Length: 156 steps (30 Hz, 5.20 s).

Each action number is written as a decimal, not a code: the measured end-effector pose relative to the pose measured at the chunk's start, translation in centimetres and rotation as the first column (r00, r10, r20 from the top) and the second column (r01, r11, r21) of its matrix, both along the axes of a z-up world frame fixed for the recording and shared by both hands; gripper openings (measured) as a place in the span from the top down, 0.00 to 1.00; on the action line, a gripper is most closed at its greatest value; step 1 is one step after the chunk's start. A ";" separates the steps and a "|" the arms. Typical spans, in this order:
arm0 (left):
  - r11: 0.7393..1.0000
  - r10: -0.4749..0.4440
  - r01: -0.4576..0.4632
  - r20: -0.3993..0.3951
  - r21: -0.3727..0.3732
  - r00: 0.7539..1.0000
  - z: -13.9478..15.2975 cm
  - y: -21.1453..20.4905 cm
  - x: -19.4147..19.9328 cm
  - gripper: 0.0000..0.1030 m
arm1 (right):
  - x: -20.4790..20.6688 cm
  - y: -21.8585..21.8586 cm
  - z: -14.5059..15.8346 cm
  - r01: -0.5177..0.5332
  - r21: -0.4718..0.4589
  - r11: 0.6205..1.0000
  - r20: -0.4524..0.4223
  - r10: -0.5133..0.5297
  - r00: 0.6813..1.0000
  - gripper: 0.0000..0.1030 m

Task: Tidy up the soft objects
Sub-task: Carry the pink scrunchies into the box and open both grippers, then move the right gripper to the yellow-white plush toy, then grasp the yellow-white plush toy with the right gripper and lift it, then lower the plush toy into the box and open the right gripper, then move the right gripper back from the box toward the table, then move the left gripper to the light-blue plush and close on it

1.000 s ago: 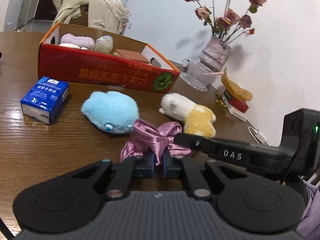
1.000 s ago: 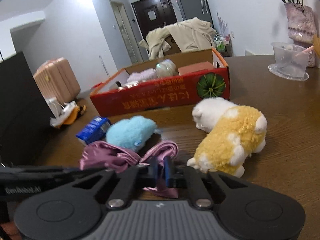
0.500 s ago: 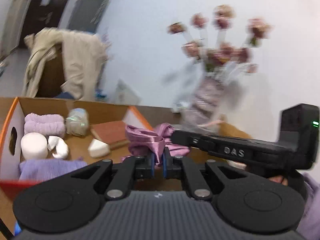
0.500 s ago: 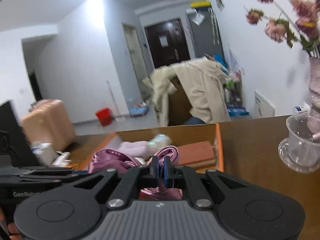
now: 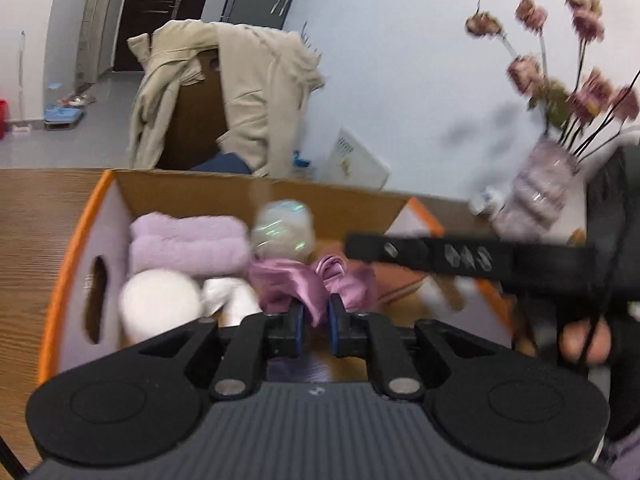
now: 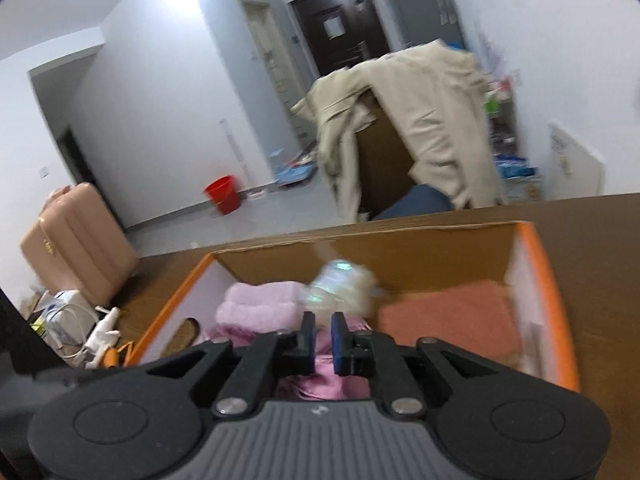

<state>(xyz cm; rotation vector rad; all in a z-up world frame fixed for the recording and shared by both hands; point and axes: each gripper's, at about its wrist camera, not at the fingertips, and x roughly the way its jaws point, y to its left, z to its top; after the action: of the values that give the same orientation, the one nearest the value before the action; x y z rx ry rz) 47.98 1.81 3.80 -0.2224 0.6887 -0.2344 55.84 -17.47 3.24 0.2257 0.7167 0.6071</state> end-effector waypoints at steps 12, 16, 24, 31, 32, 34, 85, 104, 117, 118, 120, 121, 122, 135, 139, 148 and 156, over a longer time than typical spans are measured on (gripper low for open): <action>0.998 0.039 -0.045 0.134 0.045 0.990 5.7 2.0 -7.6 0.36 | -7.4 -3.1 6.2 0.097 -0.098 0.990 0.123 -0.085 0.989 0.54; 0.996 0.046 -0.059 0.198 0.060 0.979 7.5 2.3 -13.9 0.28 | -14.5 -6.2 8.3 0.112 -0.108 0.988 0.185 -0.090 0.979 0.48; 0.991 0.046 -0.080 0.293 0.108 0.955 4.8 -0.8 -29.5 0.03 | -31.2 -8.8 5.4 0.180 -0.115 0.977 0.317 -0.136 0.939 0.26; 0.984 -0.059 0.011 0.267 0.176 0.962 2.1 -4.2 -36.3 0.02 | -39.6 -11.2 2.3 0.219 -0.131 0.967 0.277 -0.176 0.945 0.26; 0.985 -0.063 0.016 0.267 0.174 0.962 2.0 -4.4 -36.3 0.02 | -40.0 -11.5 2.3 0.215 -0.141 0.966 0.274 -0.171 0.946 0.26; 0.986 -0.063 0.018 0.274 0.165 0.960 2.0 -4.8 -36.4 0.02 | -40.3 -11.9 2.3 0.230 -0.154 0.961 0.284 -0.180 0.942 0.26; 0.968 -0.168 0.178 0.069 -0.176 0.983 -0.5 -10.5 -26.8 0.56 | -32.1 -15.5 -0.1 0.256 0.201 0.946 0.014 -0.264 0.965 0.59; 0.976 -0.102 0.096 -0.024 -0.195 0.994 1.3 -7.1 -3.8 0.56 | -8.8 -10.7 2.2 0.263 0.128 0.956 0.025 -0.268 0.963 0.59; 0.993 -0.086 0.091 0.065 -0.074 0.994 1.8 -4.5 -7.6 0.56 | -9.5 -6.7 0.8 0.267 -0.177 0.947 0.180 -0.235 0.955 0.83; 0.995 -0.074 0.079 0.082 -0.061 0.994 2.6 -4.0 -8.6 0.56 | -10.2 -6.9 1.7 0.266 -0.167 0.950 0.189 -0.234 0.954 0.82; 0.999 -0.041 0.044 0.129 -0.022 0.991 4.3 -3.1 -11.1 0.53 | -12.2 -7.4 3.8 0.258 -0.147 0.955 0.223 -0.222 0.949 0.82; 1.000 -0.029 0.030 0.153 -0.008 0.988 5.0 -2.6 -12.4 0.49 | -13.4 -7.7 4.6 0.254 -0.140 0.957 0.234 -0.217 0.948 0.81; 1.000 -0.018 0.017 0.174 0.009 0.985 5.6 -2.2 -14.0 0.43 | -14.8 -8.0 5.5 0.248 -0.130 0.960 0.247 -0.211 0.946 0.81; 0.992 0.083 -0.101 0.200 0.080 0.976 1.3 0.0 -31.7 0.18 | -35.0 -7.4 3.9 0.211 -0.095 0.973 0.357 -0.165 0.919 0.25; 0.990 0.052 -0.073 0.168 0.117 0.984 -0.2 0.2 -33.7 0.17 | -38.1 -6.7 0.5 0.243 -0.094 0.966 0.272 -0.210 0.939 0.23; 0.982 -0.008 -0.056 0.330 0.183 0.944 4.8 0.3 -34.8 0.05 | -40.3 -6.1 2.1 0.297 -0.110 0.948 0.310 -0.251 0.917 0.19; 0.976 0.032 -0.091 0.282 0.200 0.959 3.9 1.7 -29.9 0.04 | -37.8 -5.3 2.1 0.284 -0.126 0.951 0.291 -0.238 0.927 0.19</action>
<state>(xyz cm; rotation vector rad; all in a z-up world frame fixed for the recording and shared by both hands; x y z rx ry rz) 18.09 3.55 7.73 -0.0057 0.4225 -0.1274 18.08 -22.76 5.38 0.0776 0.4563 0.3110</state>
